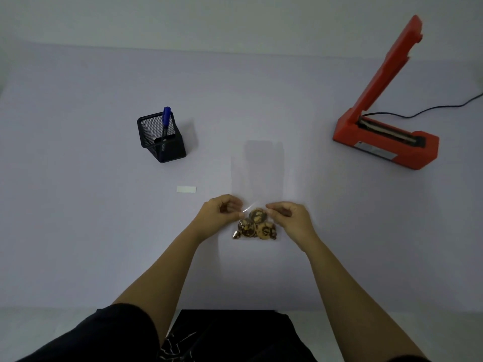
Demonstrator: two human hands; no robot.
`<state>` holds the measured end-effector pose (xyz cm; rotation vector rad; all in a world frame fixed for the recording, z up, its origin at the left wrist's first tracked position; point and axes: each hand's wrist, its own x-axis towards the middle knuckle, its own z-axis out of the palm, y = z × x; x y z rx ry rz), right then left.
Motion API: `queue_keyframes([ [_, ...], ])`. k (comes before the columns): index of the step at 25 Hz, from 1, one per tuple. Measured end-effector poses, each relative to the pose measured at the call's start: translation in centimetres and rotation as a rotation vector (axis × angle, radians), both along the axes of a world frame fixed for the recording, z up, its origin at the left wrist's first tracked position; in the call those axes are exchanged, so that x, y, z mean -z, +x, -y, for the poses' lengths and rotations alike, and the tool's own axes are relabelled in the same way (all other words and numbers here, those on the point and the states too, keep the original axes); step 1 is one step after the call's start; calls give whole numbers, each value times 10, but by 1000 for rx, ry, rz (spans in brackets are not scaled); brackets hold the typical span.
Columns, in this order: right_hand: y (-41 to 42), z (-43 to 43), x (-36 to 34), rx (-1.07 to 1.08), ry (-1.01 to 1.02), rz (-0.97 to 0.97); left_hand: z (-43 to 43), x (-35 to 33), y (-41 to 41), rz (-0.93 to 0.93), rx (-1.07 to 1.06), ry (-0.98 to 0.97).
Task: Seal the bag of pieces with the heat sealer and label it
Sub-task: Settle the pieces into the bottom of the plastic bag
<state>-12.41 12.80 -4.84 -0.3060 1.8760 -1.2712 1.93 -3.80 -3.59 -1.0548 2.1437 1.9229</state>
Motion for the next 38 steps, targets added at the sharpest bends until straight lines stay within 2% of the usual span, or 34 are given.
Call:
queue_keyframes([
  [6,-2,-8,-6,-112,6,74,-10,-3,-1,46,-107,-94],
  [10,1,-6,-11,-1,-37,128,-15,-3,-3,111,-113,-155],
  [17,7,-9,-8,127,-33,272,-8,-3,3,102,-180,2],
  [22,9,-6,-10,131,-45,210,-12,-5,5,78,-200,113],
  [25,10,-7,-10,117,-34,190,-18,-6,8,116,-190,9],
  [32,14,-6,-17,77,15,172,-24,-8,3,151,-187,-72],
  [38,21,4,-23,-76,159,-32,-24,-10,0,62,-164,38],
])
